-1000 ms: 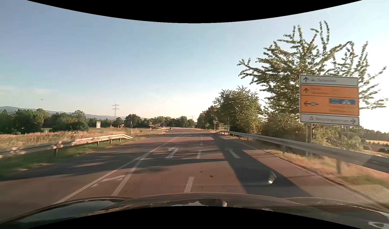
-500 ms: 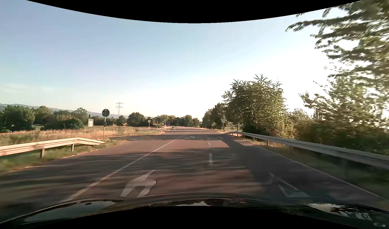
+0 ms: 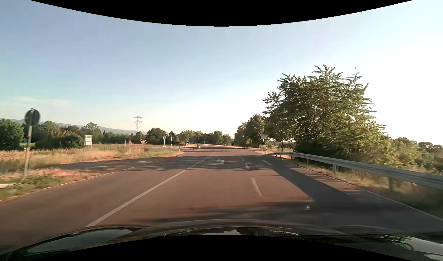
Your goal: Follow the waypoints while adhering to traffic rules and regulations
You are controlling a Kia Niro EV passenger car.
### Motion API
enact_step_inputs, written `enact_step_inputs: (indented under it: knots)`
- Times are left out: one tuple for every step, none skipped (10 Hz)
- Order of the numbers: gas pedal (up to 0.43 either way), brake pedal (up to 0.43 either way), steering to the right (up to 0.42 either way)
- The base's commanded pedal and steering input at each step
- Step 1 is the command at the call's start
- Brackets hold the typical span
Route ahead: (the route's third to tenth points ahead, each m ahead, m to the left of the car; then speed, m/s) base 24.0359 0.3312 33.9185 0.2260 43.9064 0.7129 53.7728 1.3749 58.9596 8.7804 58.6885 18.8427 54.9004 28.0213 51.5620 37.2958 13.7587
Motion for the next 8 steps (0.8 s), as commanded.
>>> enact_step_inputs:
  knots:
    - [0.0,0.213,-0.007]
    - [0.0,0.22,-0.007]
    - [0.0,0.22,-0.007]
    - [0.0,0.22,-0.007]
    - [0.0,0.22,-0.006]
    - [0.0,0.226,-0.005]
    - [0.0,0.226,-0.004]
    - [0.0,0.226,-0.004]
